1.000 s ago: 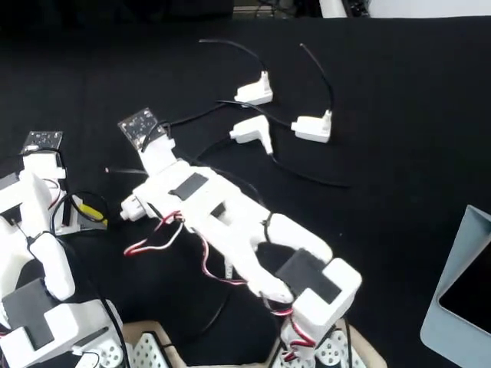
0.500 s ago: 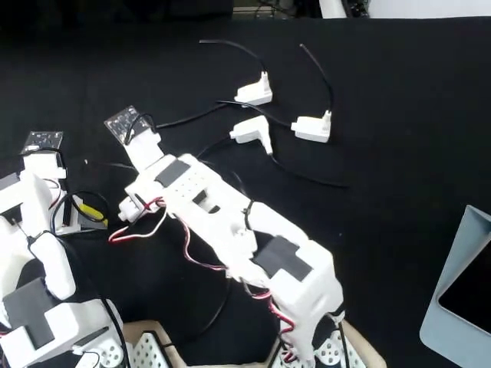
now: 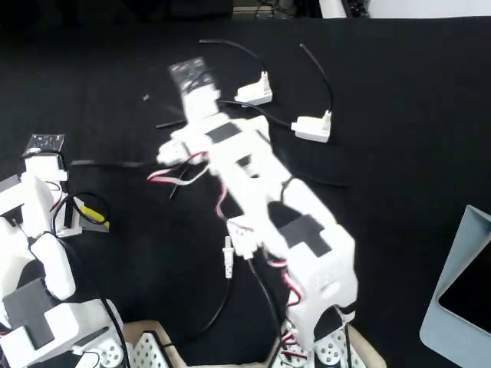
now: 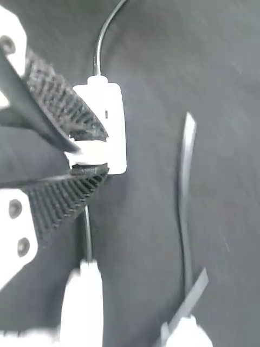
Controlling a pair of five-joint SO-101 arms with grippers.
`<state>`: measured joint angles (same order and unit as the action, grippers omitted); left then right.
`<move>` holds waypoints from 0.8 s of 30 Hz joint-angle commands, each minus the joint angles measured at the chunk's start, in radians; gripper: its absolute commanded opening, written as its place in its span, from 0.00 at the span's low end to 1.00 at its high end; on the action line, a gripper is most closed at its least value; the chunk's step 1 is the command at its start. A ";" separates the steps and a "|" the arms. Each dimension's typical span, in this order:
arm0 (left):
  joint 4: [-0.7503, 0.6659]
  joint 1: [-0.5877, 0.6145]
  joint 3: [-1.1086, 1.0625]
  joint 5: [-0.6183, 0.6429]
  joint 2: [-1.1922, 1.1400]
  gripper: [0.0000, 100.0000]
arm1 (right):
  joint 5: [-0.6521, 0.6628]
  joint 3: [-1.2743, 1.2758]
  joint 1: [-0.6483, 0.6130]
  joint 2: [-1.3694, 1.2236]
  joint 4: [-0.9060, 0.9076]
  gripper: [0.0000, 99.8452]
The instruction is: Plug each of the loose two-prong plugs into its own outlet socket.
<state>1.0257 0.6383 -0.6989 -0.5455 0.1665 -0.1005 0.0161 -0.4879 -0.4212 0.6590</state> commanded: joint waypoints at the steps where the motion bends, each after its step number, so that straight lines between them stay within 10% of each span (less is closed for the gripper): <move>1: -0.015 0.008 0.007 0.005 0.032 0.37 | 0.009 -0.059 0.086 0.050 -0.071 0.02; 7: -0.015 0.004 -0.004 0.005 0.032 0.37 | 0.009 -0.056 0.130 0.058 -0.060 0.18; 24: -0.051 -0.001 -0.028 0.023 0.087 0.37 | 0.037 0.105 0.106 0.558 0.721 0.11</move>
<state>0.9889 0.6383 -0.7327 -0.5455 0.1864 -0.0621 0.0407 -0.3698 0.0514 1.3295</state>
